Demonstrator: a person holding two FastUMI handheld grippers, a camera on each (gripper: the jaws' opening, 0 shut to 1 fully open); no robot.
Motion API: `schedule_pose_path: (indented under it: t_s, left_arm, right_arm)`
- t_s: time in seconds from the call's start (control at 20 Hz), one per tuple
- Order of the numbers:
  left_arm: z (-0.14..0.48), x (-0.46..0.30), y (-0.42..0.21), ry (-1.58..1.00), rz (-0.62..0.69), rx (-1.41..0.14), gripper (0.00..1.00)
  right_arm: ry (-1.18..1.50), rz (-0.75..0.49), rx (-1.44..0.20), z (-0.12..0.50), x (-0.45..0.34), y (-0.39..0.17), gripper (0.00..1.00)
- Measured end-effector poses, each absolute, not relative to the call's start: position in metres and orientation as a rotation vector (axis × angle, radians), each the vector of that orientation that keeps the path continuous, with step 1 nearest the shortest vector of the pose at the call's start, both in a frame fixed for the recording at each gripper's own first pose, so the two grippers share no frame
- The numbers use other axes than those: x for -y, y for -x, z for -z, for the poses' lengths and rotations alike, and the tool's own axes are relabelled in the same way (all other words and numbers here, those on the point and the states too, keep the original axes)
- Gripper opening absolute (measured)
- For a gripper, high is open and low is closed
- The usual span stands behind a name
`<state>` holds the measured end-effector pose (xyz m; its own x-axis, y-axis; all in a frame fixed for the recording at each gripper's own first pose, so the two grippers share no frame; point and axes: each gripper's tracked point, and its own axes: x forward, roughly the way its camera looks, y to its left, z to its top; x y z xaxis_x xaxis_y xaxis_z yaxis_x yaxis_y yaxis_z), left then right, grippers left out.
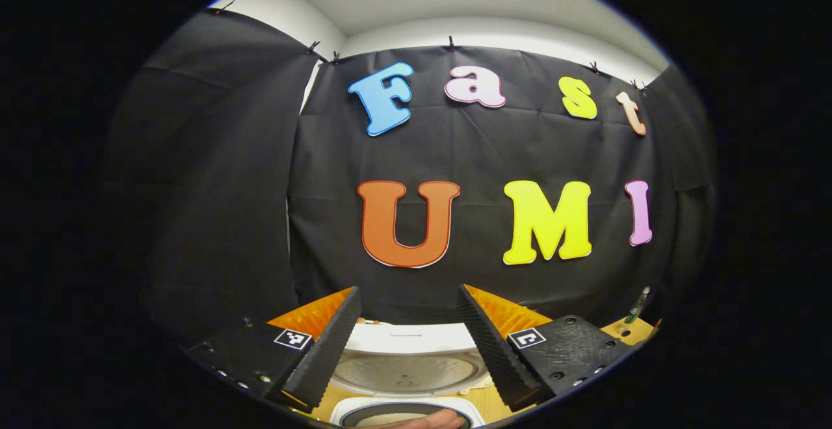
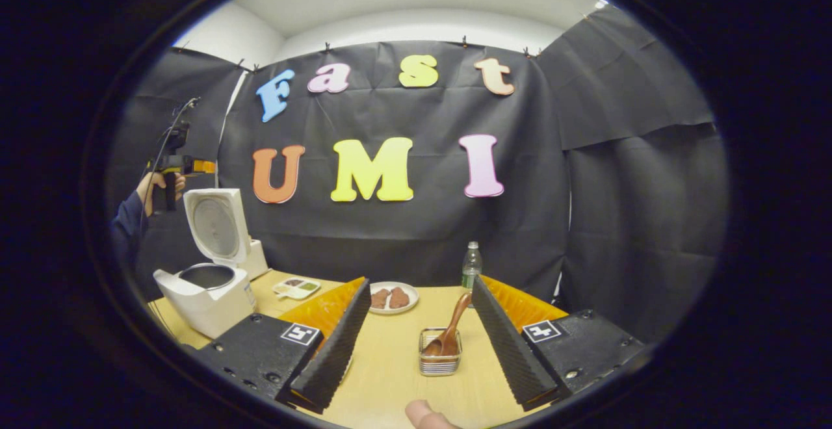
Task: Close the left gripper, press the button to open the rice cooker; take a wooden spoon from the chopstick holder with the right hand, scoop a spoonful of rice and pour it into the rice cooker, then put the wooden spoon back into the chopstick holder.
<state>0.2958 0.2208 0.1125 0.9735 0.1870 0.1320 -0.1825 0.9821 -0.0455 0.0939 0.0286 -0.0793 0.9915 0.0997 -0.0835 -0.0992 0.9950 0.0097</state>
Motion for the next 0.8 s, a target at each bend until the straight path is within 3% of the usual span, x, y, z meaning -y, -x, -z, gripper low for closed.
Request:
schedule_pose_path:
  t_s: [0.25,0.4,0.45,0.5,0.8]
  left_arm:
    - [-0.092,-0.229,-0.332,0.053,-0.206,0.076,0.92]
    - [-0.06,-0.222,-0.345,0.061,-0.188,-0.041,0.92]
    - [-0.062,-0.233,-0.341,0.011,-0.229,-0.008,0.92]
    - [-0.059,-0.236,-0.338,0.008,-0.236,-0.031,0.98]
    - [-0.055,-0.227,-0.314,0.01,-0.211,-0.065,0.97]
  right_arm:
    - [0.029,-0.042,-0.108,0.082,-0.017,-0.072,1.0]
    - [0.05,-0.012,-0.079,0.073,-0.014,-0.05,0.94]
    - [0.052,-0.011,-0.077,0.072,-0.015,-0.046,0.94]
    - [0.054,-0.012,-0.081,0.073,-0.016,-0.043,1.0]
    - [0.026,-0.029,-0.087,0.073,-0.02,-0.021,0.98]
